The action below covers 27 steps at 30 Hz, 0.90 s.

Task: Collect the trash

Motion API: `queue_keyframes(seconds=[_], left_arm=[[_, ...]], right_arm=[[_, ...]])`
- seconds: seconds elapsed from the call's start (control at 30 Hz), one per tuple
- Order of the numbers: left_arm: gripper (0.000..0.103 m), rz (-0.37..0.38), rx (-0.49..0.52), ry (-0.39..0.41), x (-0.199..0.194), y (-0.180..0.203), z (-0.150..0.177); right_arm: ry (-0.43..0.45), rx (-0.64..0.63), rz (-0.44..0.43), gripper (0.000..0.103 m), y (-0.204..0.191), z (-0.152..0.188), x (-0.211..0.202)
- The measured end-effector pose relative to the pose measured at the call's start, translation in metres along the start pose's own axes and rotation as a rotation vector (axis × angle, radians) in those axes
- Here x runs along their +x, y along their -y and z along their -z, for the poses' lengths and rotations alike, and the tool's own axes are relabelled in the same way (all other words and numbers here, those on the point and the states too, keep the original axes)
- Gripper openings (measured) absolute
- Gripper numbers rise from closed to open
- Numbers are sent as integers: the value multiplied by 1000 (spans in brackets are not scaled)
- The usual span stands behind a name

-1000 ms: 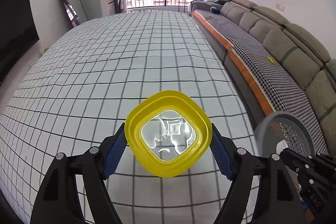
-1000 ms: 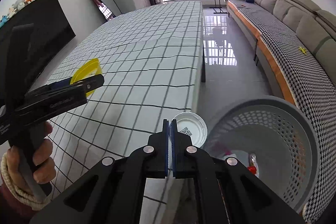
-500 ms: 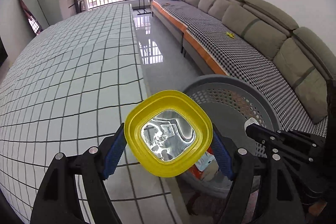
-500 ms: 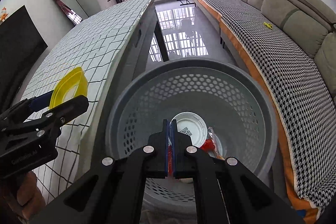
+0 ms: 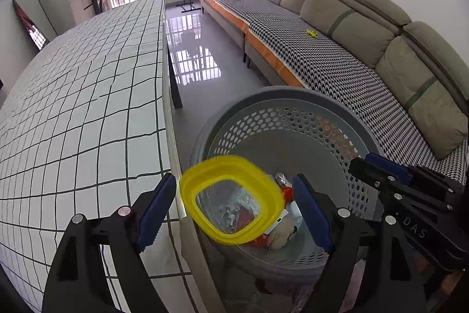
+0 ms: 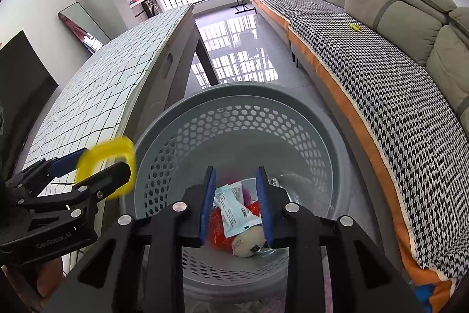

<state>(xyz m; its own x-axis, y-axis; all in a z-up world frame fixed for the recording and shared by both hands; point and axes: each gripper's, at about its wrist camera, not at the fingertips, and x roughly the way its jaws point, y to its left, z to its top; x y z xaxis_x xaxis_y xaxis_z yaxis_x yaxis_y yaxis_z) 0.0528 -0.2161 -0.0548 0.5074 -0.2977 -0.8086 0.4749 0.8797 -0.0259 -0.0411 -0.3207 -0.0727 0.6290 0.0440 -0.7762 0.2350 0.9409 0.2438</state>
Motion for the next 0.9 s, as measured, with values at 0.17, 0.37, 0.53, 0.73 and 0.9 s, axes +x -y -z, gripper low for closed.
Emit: queue_keyframes(seconds=[0.17,0.37,0.53,0.73,0.9], left_arm=[[81,-4,0,5,-3,3,-1],[82,-15,-6,23,-11,2,2],[84,-19,-13,37,-17,2,4],[88,-31,-32,57,-25,-3,6],[89,-38,-42,65,-29,-7,7]], right_arm=[[2,-2,3,27,0,4,-3],[8,9,12,28,-3,8,-5],[12,7,18,33,-4,13,-7],[23,4,31,38,-6,13,-12],[37,0,36,51,-9,13,-17]])
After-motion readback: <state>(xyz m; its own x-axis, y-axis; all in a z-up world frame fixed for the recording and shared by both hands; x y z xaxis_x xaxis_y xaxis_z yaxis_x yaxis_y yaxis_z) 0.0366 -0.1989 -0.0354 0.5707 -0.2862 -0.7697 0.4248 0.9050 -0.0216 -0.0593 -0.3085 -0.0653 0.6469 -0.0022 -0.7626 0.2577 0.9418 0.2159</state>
